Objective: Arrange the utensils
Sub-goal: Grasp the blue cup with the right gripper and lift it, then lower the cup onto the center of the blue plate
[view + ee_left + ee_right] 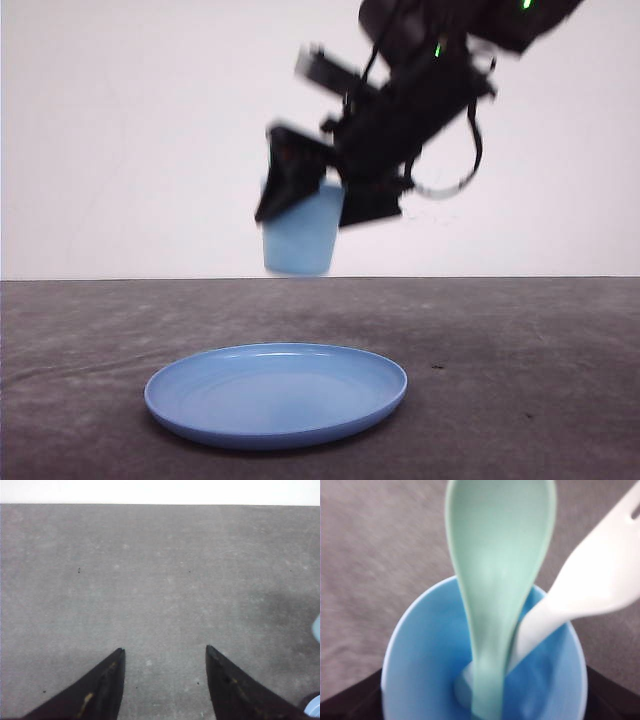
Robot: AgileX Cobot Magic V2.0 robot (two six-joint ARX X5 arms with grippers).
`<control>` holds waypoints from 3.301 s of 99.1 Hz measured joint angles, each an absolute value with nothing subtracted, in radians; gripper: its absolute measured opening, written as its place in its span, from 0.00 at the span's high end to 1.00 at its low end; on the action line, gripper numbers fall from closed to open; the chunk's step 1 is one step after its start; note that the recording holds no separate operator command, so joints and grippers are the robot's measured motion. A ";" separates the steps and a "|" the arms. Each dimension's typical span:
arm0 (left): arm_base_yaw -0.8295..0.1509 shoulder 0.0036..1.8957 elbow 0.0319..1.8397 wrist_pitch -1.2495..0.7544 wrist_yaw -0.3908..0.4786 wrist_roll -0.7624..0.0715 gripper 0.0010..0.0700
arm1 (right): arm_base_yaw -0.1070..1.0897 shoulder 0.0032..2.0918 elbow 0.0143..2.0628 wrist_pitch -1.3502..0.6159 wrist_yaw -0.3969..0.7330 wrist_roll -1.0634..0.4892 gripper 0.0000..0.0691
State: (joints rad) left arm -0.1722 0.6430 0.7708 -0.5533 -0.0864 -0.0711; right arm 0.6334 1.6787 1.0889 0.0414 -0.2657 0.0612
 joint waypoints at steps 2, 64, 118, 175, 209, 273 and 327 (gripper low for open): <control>-0.172 0.643 0.771 -0.553 -0.086 -0.071 0.57 | 0.638 1.664 1.089 0.030 -0.265 0.061 0.31; -0.172 0.643 0.771 -0.554 -0.086 -0.071 0.57 | 0.882 1.208 0.982 -0.198 -0.093 0.007 0.31; -0.172 0.642 0.771 -0.553 -0.086 -0.071 0.57 | 0.954 1.125 0.649 0.019 -0.047 0.016 0.31; -0.172 0.642 0.771 -0.554 -0.086 -0.072 0.57 | 0.954 1.396 0.573 0.325 -0.050 0.023 0.31; -0.172 0.642 0.771 -0.554 -0.086 -0.072 0.57 | 0.945 1.508 0.573 0.408 -0.048 0.035 0.31; -0.172 0.642 0.771 -0.558 -0.086 -0.072 0.57 | 0.915 1.513 0.573 0.400 -0.051 0.084 0.31; -0.172 0.642 0.771 -0.558 -0.086 -0.072 0.57 | 0.915 1.513 0.573 0.375 -0.051 0.084 0.06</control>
